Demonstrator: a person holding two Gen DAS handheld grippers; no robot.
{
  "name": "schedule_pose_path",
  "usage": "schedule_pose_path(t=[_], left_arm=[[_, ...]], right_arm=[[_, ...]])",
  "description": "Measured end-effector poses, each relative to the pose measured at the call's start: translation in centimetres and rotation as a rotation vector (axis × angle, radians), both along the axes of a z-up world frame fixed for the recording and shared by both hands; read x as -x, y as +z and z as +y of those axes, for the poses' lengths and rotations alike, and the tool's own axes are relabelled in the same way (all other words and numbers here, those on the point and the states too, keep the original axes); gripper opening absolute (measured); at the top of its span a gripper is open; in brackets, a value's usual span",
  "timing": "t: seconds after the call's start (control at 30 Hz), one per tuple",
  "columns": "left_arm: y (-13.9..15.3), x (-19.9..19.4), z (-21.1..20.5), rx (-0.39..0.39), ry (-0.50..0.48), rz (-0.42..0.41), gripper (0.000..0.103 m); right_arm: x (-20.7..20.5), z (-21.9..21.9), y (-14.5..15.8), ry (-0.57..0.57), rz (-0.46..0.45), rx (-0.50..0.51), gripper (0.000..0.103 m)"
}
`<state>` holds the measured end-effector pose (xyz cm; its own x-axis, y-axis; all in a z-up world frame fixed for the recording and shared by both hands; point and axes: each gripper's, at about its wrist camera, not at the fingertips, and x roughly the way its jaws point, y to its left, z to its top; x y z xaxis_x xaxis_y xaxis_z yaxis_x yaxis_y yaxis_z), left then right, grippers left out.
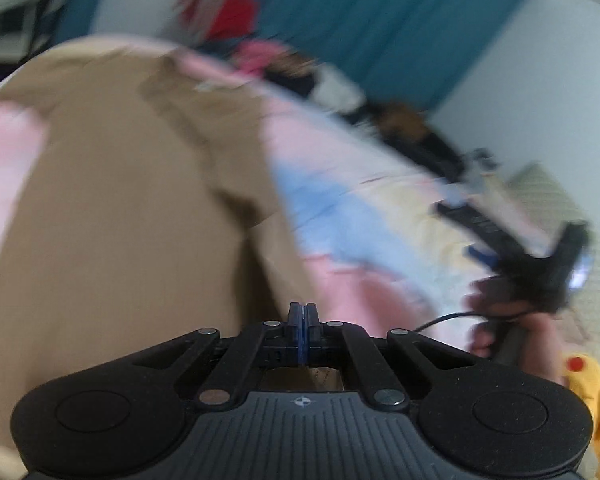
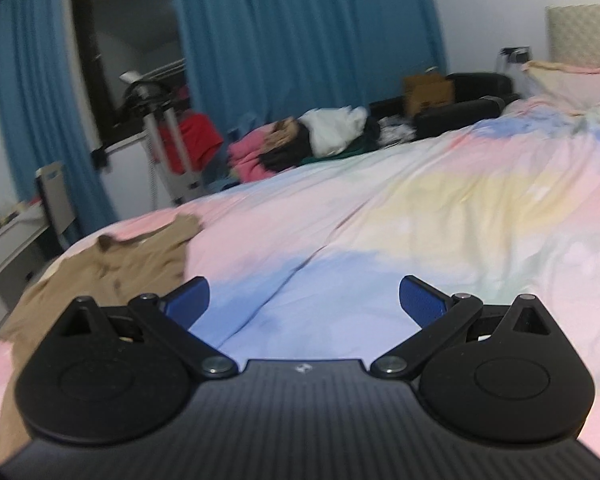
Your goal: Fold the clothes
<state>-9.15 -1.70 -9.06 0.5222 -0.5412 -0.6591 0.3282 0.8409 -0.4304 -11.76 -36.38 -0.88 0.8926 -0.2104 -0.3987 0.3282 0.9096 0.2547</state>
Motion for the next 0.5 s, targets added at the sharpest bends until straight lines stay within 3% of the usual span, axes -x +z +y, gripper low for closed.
schedule_pose_path(t=[0.13, 0.2, 0.3, 0.37, 0.43, 0.47, 0.5], left_arm=[[-2.5, -1.1, 1.0, -0.187, 0.042, 0.054, 0.000], [-2.9, -1.3, 0.9, -0.226, 0.044, 0.049, 0.001], [-1.9, -0.5, 0.3, -0.258, 0.046, -0.028, 0.005], [-0.8, 0.2, -0.3, -0.285, 0.056, -0.076, 0.022], [0.6, 0.9, -1.0, -0.309, 0.074, -0.120, 0.049], [1.4, 1.6, -1.3, -0.319, 0.088, -0.145, 0.056], [2.3, 2.2, -1.4, -0.322, 0.107, -0.168, 0.069]], right_arm=[[-0.7, 3.3, -0.4, 0.096, 0.042, 0.022, 0.103], [-0.9, 4.8, -0.5, 0.154, 0.058, 0.047, 0.103], [-1.3, 6.9, -0.9, 0.226, 0.084, 0.086, 0.103], [-1.5, 7.7, -1.1, 0.258, 0.100, 0.108, 0.103], [-1.6, 8.2, -1.2, 0.276, 0.111, 0.122, 0.103], [-1.6, 8.4, -1.3, 0.283, 0.117, 0.125, 0.103], [-1.6, 8.4, -1.3, 0.286, 0.120, 0.121, 0.103]])
